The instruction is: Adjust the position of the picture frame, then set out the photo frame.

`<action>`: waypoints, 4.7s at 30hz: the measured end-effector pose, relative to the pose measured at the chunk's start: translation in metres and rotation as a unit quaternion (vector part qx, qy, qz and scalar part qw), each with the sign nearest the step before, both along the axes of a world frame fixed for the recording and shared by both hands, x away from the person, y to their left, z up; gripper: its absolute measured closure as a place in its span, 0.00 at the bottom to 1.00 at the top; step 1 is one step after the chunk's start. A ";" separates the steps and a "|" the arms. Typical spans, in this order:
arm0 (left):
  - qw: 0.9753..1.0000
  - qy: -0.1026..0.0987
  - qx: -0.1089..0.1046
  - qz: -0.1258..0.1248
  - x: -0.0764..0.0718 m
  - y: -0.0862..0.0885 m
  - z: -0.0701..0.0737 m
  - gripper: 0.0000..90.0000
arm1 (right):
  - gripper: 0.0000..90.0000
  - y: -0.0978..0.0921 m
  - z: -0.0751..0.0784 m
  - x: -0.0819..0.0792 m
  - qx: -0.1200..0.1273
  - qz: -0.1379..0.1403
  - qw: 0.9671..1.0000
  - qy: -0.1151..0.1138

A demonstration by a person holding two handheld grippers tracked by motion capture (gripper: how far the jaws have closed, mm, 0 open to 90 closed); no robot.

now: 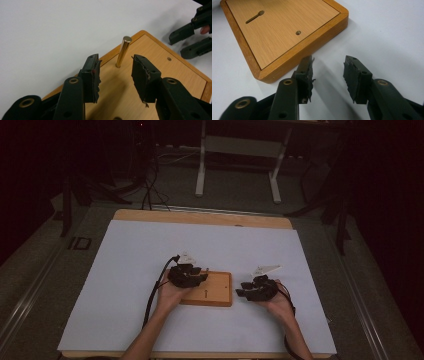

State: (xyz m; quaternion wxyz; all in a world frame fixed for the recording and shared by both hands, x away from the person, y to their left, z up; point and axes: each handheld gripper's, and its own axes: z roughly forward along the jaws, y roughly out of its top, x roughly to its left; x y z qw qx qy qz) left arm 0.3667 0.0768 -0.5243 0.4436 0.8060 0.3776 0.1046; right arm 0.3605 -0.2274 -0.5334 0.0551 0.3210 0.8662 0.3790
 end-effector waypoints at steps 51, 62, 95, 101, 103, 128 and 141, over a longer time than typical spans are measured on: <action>0.999 -0.031 0.014 0.018 -0.045 0.058 0.006 0.60 | 0.72 0.046 0.028 0.000 0.045 0.014 0.994 -0.098; 0.999 -0.034 0.021 0.009 -0.047 0.049 0.004 0.60 | 0.74 0.063 0.032 0.010 0.039 0.029 0.993 -0.106; 0.998 -0.046 0.030 0.012 -0.049 0.048 0.005 0.60 | 0.80 0.107 0.019 0.036 0.025 0.049 0.994 -0.092; 0.998 -0.047 0.029 0.013 -0.049 0.048 0.005 0.60 | 0.91 0.108 0.015 0.039 0.036 0.059 0.995 -0.078; 0.998 -0.047 0.030 0.012 -0.049 0.048 0.005 0.60 | 0.92 0.109 0.015 0.039 0.037 0.058 0.995 -0.076; 0.998 -0.048 0.032 -0.022 -0.058 0.050 0.000 0.61 | 0.93 0.102 0.012 0.054 0.084 0.061 0.995 -0.001; 0.999 -0.046 0.021 -0.017 -0.059 0.051 -0.001 0.47 | 0.92 0.099 0.010 0.065 0.110 0.058 0.991 0.042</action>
